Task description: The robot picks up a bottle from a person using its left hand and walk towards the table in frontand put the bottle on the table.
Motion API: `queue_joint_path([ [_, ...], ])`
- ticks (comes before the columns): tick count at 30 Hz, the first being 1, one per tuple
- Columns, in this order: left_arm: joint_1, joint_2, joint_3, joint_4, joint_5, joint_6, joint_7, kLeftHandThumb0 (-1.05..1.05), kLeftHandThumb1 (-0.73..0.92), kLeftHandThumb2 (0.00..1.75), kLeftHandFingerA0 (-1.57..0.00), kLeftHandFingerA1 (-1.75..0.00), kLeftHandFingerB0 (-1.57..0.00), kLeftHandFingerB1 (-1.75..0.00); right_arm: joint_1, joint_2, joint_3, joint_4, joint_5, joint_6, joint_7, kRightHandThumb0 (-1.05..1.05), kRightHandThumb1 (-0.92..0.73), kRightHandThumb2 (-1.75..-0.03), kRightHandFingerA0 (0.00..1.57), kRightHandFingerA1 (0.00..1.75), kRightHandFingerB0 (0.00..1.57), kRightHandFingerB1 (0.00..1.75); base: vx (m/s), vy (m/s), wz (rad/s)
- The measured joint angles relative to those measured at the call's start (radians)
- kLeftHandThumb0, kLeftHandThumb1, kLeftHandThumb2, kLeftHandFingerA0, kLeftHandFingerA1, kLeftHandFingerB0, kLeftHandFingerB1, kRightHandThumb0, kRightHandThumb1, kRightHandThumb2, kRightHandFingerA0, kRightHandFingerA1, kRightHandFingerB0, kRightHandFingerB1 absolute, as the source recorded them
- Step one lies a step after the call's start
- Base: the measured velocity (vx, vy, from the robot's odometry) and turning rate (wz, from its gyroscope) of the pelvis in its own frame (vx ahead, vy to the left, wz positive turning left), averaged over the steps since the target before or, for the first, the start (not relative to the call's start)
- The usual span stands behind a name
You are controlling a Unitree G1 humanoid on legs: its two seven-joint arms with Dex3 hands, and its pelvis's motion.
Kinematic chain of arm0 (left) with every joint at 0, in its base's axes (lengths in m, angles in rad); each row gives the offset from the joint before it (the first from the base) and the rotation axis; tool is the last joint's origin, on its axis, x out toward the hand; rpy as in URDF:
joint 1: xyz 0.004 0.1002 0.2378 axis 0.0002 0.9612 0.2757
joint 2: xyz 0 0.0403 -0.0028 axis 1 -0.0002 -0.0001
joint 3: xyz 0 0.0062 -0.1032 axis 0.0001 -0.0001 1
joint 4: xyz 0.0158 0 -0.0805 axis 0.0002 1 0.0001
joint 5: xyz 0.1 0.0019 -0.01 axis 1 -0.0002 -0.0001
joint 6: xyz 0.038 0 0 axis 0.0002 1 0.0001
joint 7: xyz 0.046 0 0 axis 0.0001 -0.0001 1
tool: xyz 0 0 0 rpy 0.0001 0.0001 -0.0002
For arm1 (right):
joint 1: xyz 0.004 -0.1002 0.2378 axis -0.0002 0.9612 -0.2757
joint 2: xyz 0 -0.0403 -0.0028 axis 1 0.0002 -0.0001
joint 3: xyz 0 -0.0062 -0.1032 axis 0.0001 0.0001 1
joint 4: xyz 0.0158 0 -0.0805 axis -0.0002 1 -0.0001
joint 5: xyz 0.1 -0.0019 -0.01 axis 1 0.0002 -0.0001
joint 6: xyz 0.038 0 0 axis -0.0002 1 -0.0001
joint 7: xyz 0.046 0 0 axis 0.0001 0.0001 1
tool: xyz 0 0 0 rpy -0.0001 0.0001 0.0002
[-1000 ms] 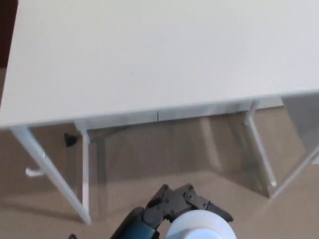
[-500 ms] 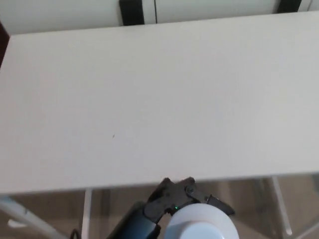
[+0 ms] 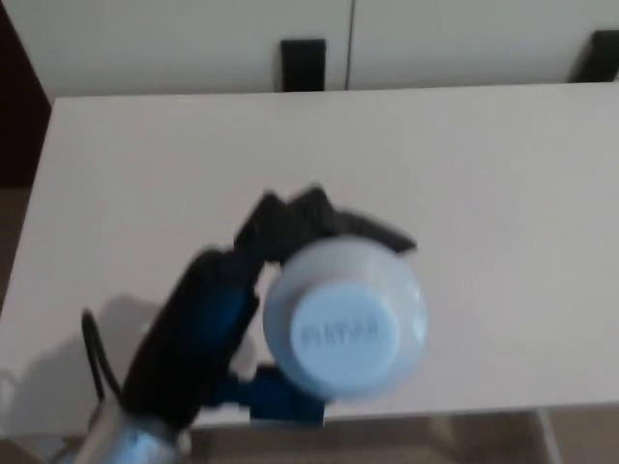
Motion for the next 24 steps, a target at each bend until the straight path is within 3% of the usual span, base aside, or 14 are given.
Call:
queue_joint_path([
  [5,-0.146,-0.033,0.022,0.075,-0.013,0.084,0.000,-0.12,0.78,0.80,-1.05,-1.46,-0.78,-1.18,0.010,0.001,0.004,0.001,-0.003,0.004,0.000,-0.33,-0.75,-0.62,0.60,0.42,0.49,0.38,0.11,-0.017,0.03],
  [9,-0.275,-0.061,0.044,0.189,-0.012,0.146,0.002,-0.10,0.81,0.74,-1.01,-1.39,-0.80,-1.10,-0.003,0.009,0.005,-0.002,-0.003,0.013,0.004,-0.32,-0.75,-0.62,0.58,0.42,0.49,0.38,0.09,-0.226,-0.12],
  [12,-0.353,-0.090,0.048,0.265,-0.013,0.183,0.003,-0.09,0.73,0.83,-1.04,-1.40,-0.80,-1.12,-0.012,-0.002,0.004,-0.002,-0.003,0.018,0.005,-0.33,-0.75,-0.62,0.62,0.42,0.50,0.38,0.05,-0.143,-0.02],
  [21,-0.528,-0.144,0.043,0.647,0.004,0.199,0.016,-0.11,0.73,0.81,-1.04,-1.34,-0.81,-1.11,-0.009,-0.003,0.015,0.004,-0.008,0.024,0.003,-0.33,-0.76,-0.62,0.57,0.41,0.47,0.37,0.01,0.020,-0.11],
  [24,-0.541,-0.158,0.048,0.745,0.005,0.204,0.025,-0.10,0.81,0.74,-1.03,-1.39,-0.79,-1.13,-0.009,-0.001,0.022,0.004,-0.011,0.025,0.003,-0.34,-0.76,-0.62,0.58,0.41,0.46,0.37,0.00,0.043,0.07],
])
